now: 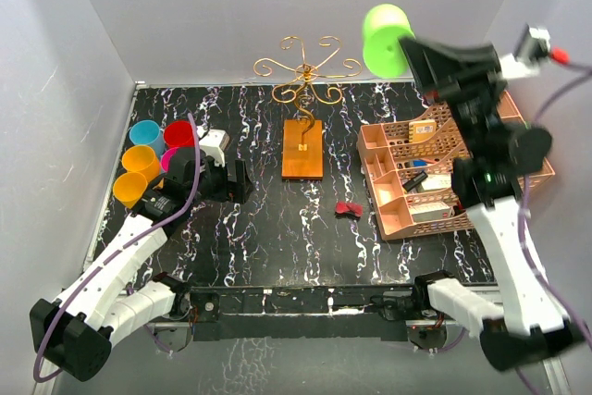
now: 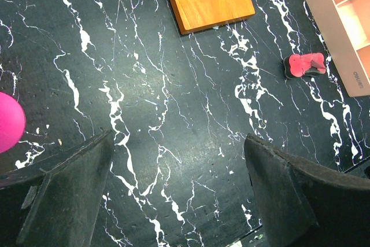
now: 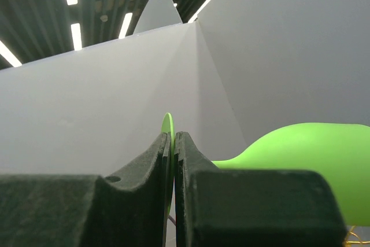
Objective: Take the wine glass off the wine glass rack
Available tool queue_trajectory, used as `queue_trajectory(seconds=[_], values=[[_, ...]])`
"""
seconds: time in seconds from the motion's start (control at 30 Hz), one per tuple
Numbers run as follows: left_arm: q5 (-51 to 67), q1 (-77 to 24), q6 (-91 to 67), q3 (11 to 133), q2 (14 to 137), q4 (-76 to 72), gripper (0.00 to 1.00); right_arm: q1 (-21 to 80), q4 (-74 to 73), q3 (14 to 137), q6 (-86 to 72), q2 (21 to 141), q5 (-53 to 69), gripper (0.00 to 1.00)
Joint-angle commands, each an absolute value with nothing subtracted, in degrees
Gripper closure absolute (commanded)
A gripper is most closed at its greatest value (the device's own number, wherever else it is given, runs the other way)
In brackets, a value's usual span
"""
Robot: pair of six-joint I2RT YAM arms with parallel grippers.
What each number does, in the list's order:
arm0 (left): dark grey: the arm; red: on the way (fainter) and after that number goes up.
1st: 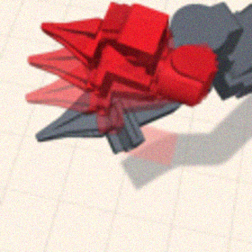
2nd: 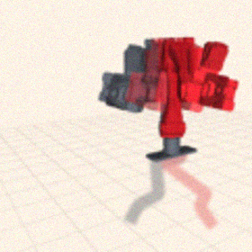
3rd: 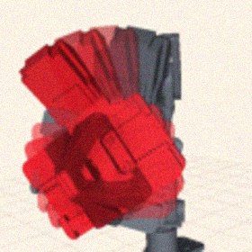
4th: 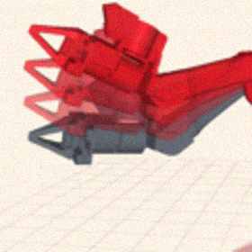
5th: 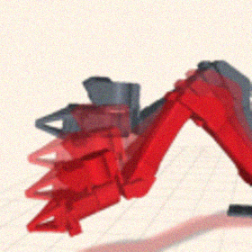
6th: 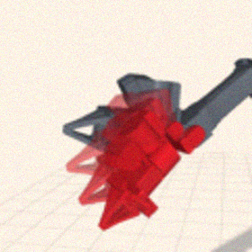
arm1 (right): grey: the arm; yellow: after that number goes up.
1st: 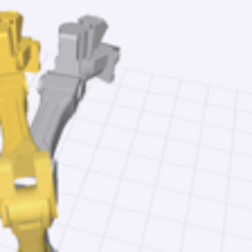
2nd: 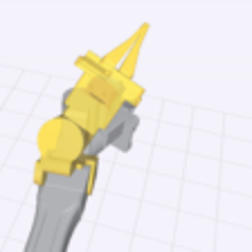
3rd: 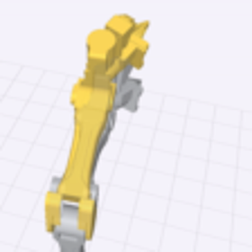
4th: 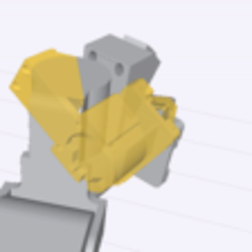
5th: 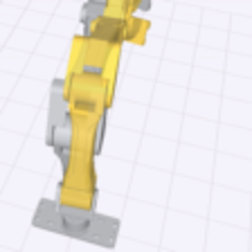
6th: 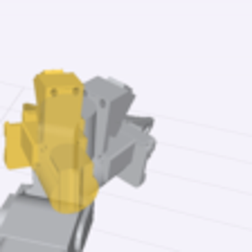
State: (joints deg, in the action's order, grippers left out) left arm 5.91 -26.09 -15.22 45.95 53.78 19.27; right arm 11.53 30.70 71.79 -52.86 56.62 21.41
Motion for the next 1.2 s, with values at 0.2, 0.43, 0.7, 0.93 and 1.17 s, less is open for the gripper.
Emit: queue_trajectory(seconds=[0.2,0.43,0.7,0.93,1.17], values=[[6.56,-25.8,-16.76,45.95,52.8,17.67,0.08,11.4,17.22,45.27,-40.4,35.44,25.88,0.91],[10.76,-25.77,-24.81,43.35,50.86,15.01,0.08,11.54,33.07,24.08,-64.17,34.88,41.34,0.92],[21.83,-25.79,-44.23,37.86,48.18,-0.25,0.07,13.47,67.38,22.97,-83.21,45.62,50.7,0.92],[29.59,-25.49,-57.18,39.54,47.75,-15.27,0.03,14.15,85.6,24.95,-99.81,49.75,42.82,0.92],[42.64,-25.51,-78.22,33.97,56.47,-51.68,0.03,14.76,93.08,27.83,-109.55,51.14,32.37,0.92]])
